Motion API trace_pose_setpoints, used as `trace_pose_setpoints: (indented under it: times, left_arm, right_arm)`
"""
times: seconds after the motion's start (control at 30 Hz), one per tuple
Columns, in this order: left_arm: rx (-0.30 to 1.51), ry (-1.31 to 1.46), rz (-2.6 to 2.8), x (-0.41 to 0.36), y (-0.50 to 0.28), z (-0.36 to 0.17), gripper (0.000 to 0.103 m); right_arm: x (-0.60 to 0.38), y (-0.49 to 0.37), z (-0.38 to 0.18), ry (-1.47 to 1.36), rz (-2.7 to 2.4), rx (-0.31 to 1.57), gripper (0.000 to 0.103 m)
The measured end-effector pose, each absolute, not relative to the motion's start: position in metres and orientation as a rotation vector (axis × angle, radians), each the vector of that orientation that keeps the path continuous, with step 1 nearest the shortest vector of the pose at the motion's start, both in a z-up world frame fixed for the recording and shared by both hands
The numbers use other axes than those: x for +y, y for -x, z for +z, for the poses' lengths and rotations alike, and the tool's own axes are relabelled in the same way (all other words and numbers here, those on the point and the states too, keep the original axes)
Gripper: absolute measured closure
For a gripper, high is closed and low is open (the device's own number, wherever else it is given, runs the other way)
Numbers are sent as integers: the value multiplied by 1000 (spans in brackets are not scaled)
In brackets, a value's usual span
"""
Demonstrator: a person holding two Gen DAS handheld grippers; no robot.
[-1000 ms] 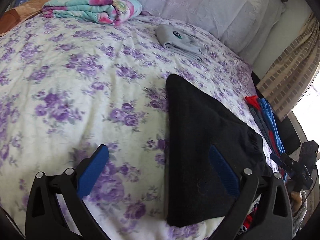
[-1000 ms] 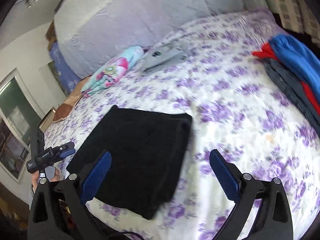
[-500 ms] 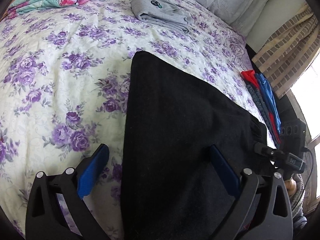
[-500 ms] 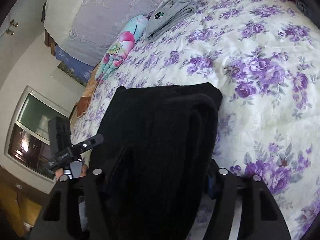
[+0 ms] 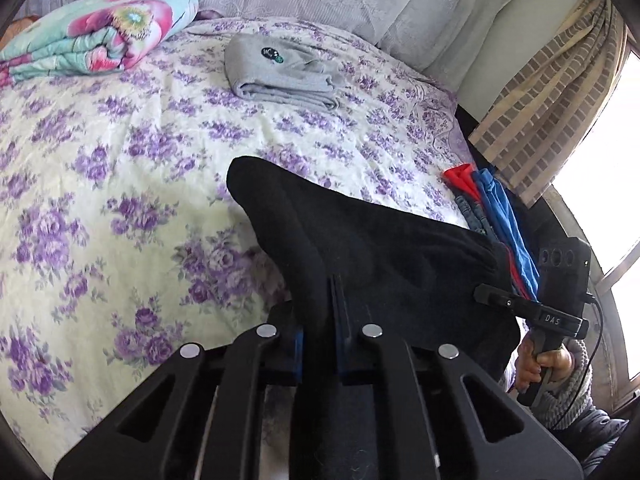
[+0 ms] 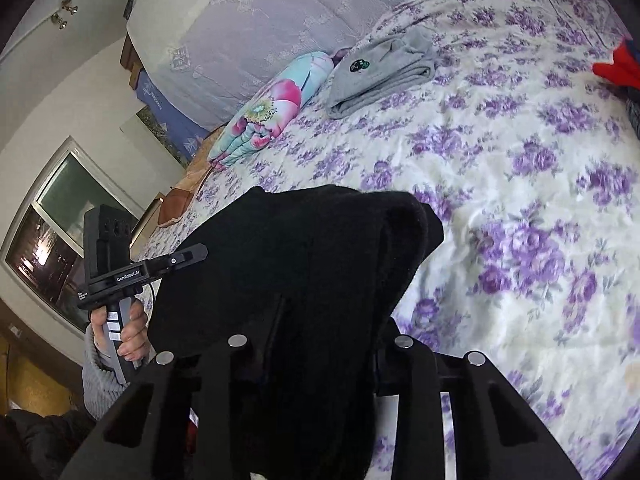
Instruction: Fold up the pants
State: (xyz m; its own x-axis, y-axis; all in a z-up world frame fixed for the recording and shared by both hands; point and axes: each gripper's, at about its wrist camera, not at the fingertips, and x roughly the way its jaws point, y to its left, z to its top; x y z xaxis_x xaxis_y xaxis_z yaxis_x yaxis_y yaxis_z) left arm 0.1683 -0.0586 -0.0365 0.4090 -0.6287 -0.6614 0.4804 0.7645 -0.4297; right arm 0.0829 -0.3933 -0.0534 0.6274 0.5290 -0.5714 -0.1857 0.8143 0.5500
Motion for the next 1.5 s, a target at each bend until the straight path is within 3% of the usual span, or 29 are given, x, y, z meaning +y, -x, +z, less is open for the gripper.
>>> trace_pose_setpoints:
  times: [0.2, 0.47, 0.6, 0.73, 0.77, 0.87, 0.9, 0.97, 1.07, 1.17, 1.33, 1.5]
  left_arm:
    - [840, 132, -664, -90, -234, 13, 94]
    - [708, 80, -502, -137, -384, 76, 94]
    - [675, 52, -391, -163, -466, 65, 94]
    - [698, -17, -237, -190, -542, 6, 94]
    - [726, -20, -195, -191, -555, -13, 91]
    - [716, 47, -158, -178, -566, -43, 69]
    - [696, 53, -130, -172, -562, -43, 49]
    - [662, 51, -109, -162, -557, -37, 31]
    - [649, 135, -131, -141, -546, -20, 32]
    - [620, 225, -178, -129, -528, -4, 33]
    - [812, 9, -249, -189, -535, -41, 30]
    - [782, 70, -222, -185, -506, -28, 32]
  right_arm:
    - [-416, -157, -5, -431, 389, 727, 71]
    - [-434, -339, 63, -344, 265, 607, 71]
    - [-420, -431, 48, -235, 156, 538, 72]
    - [-423, -511, -14, -223, 33, 556, 72]
    - [-419, -520, -29, -154, -1, 545, 62]
    - [-435, -517, -42, -208, 10, 492, 33]
    - [-443, -513, -39, -241, 27, 483, 29]
    - [-447, -501, -28, -229, 3, 442, 29]
    - [-441, -467, -5, -196, -48, 306, 29]
    - [-421, -441, 10, -94, -42, 192, 40]
    - [-411, -502, -39, -112, 16, 558, 46]
    - [-423, -454, -2, -221, 44, 470, 47]
